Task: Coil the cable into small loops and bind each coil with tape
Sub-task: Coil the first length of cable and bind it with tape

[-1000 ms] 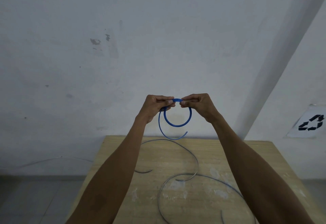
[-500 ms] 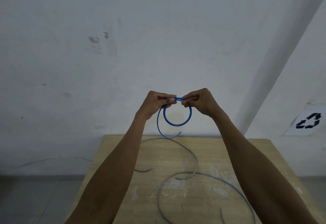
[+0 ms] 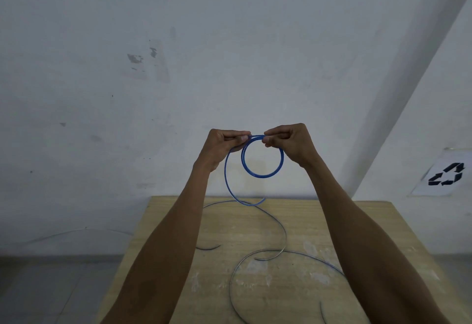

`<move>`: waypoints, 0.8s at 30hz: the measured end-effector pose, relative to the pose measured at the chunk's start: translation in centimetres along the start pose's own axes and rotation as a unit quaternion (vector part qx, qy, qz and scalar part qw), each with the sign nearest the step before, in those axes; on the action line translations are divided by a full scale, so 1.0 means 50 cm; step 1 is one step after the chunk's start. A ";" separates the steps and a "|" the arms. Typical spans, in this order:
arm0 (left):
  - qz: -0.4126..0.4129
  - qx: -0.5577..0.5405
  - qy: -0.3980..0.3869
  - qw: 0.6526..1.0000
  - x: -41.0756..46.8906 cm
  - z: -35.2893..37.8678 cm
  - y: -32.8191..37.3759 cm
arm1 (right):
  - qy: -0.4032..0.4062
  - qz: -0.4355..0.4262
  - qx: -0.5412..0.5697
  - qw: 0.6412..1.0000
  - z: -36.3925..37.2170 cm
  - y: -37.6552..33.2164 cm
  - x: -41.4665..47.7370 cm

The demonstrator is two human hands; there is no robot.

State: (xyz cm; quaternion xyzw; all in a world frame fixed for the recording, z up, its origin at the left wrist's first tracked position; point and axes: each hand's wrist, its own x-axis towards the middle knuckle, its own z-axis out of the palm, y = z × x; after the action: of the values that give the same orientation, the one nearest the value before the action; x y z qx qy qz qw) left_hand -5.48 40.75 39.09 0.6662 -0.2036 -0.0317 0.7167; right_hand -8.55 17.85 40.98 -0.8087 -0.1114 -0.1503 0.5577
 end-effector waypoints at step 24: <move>-0.035 -0.023 0.019 0.999 -0.019 0.023 0.002 | 0.023 0.025 0.088 0.996 0.010 0.007 -0.016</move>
State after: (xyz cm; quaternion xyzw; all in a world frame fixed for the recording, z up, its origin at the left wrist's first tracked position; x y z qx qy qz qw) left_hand -6.74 39.96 38.99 0.6569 -0.1659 -0.0486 0.7339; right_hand -9.10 18.19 40.21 -0.7553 -0.0910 -0.1440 0.6329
